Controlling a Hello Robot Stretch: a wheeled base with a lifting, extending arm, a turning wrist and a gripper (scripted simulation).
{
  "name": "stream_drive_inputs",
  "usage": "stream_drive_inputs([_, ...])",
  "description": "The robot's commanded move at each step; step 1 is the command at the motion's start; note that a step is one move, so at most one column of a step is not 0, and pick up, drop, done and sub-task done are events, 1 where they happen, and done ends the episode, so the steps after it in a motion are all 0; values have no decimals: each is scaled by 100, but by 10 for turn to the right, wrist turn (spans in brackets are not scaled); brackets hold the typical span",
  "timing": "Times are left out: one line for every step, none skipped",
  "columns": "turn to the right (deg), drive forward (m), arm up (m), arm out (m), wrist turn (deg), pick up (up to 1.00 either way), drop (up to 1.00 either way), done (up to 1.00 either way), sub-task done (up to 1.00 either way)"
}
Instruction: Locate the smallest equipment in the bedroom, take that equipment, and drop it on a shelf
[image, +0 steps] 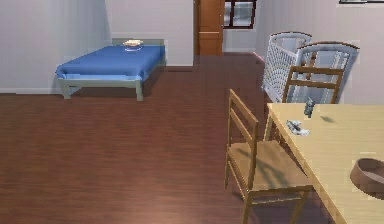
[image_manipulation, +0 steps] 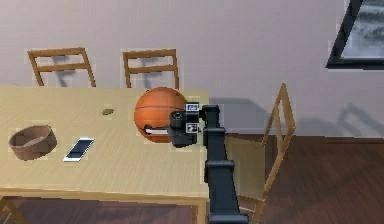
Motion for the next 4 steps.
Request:
stream_drive_inputs([0, 0, 14, 0, 0, 0, 0, 0, 0])
stream_drive_inputs([0, 0, 0, 0, -450, 0, 0, 0, 0])
stream_drive_inputs([0, 0, 0, 0, -450, 0, 0, 0, 0])
stream_drive_inputs([0, 0, 0, 0, -150, 0, 0, 0, 0])
